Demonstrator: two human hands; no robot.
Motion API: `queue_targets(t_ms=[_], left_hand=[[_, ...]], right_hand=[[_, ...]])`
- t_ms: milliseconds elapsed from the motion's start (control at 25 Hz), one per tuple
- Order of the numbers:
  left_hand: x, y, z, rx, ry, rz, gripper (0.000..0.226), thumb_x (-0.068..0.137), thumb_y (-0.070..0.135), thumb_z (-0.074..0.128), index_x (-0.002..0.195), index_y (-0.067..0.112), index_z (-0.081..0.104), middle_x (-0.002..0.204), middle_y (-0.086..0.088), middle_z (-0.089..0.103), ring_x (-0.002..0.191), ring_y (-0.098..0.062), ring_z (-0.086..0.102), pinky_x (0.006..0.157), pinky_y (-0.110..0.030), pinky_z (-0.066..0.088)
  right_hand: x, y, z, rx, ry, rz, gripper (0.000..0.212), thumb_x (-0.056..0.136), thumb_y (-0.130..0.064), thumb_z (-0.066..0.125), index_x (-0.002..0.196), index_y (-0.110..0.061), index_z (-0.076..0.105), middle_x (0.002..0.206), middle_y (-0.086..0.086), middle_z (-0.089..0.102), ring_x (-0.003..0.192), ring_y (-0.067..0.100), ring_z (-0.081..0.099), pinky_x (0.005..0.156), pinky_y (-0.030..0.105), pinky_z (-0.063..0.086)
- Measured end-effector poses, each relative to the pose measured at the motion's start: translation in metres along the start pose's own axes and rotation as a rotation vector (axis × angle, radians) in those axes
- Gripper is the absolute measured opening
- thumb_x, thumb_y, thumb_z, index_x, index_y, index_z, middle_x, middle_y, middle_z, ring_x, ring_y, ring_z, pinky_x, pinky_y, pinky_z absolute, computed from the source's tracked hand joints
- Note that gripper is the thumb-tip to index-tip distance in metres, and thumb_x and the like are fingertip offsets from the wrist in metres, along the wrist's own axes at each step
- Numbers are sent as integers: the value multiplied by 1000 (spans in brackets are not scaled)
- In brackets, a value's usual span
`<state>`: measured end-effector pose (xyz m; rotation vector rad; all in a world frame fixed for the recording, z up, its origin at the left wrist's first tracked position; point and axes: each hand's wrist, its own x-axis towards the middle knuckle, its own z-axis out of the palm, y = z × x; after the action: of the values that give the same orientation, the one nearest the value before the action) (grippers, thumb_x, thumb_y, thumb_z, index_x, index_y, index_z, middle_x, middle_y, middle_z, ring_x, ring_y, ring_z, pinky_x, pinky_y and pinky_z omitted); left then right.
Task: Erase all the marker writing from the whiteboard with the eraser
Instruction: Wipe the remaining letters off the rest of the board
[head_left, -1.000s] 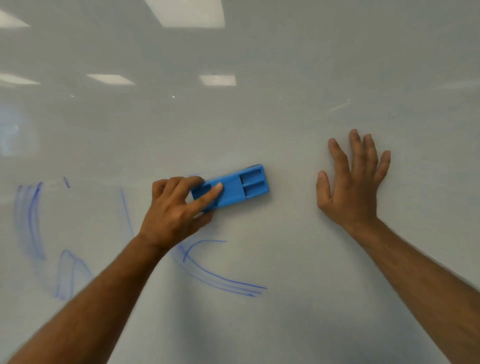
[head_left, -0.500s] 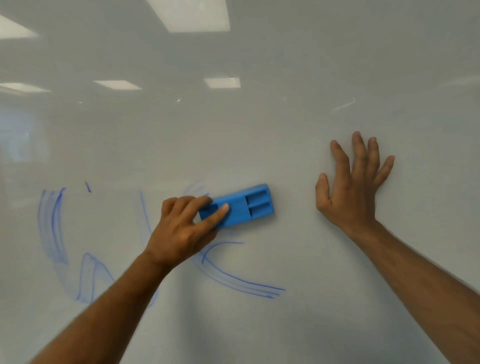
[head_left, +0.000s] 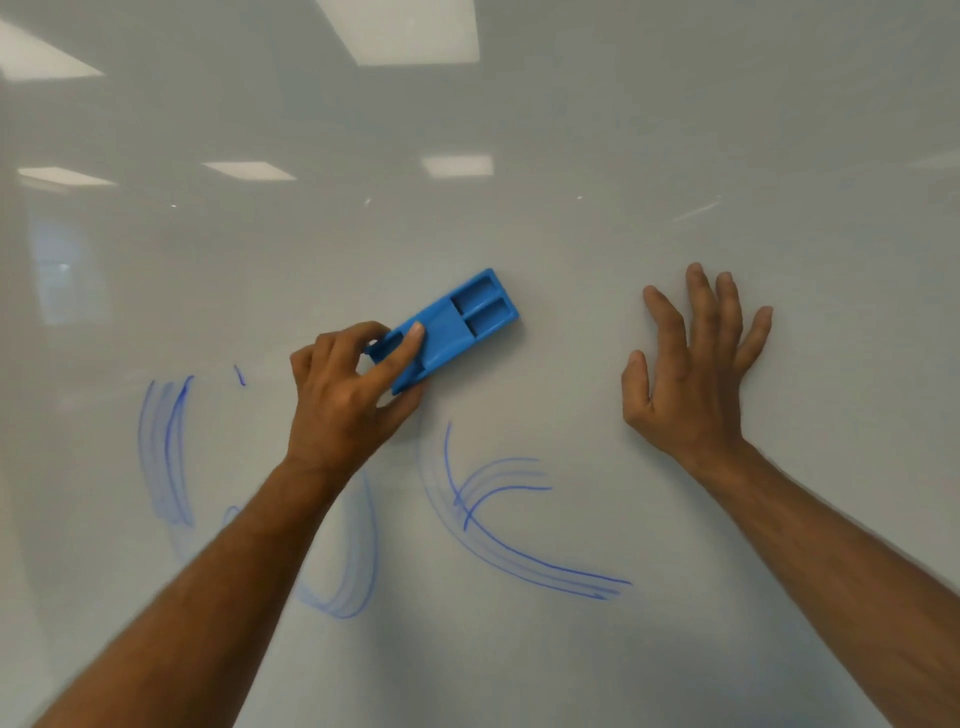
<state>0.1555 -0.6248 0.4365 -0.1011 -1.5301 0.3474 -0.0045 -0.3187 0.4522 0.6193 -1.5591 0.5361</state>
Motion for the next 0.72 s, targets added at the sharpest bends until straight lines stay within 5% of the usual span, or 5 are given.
queue_targets(t_ms=[160, 720], left_hand=[[-9, 8, 3, -58, 3, -27, 50, 89, 32, 72, 136, 26, 57, 117, -12, 62, 96, -29, 55, 78, -40, 34], [-104, 15, -5, -154, -150, 501, 43, 91, 22, 73, 133, 29, 67, 118, -7, 60, 94, -25, 56, 79, -40, 42]], right_hand=[[-2, -2, 3, -21, 6, 7, 64, 86, -29, 49, 148, -14, 43, 164, 20, 25, 153, 43, 15, 116, 74, 5], [-9, 2, 11, -113, 48, -63, 62, 94, -32, 45, 153, -13, 38, 163, 22, 27, 152, 43, 19, 117, 73, 9]])
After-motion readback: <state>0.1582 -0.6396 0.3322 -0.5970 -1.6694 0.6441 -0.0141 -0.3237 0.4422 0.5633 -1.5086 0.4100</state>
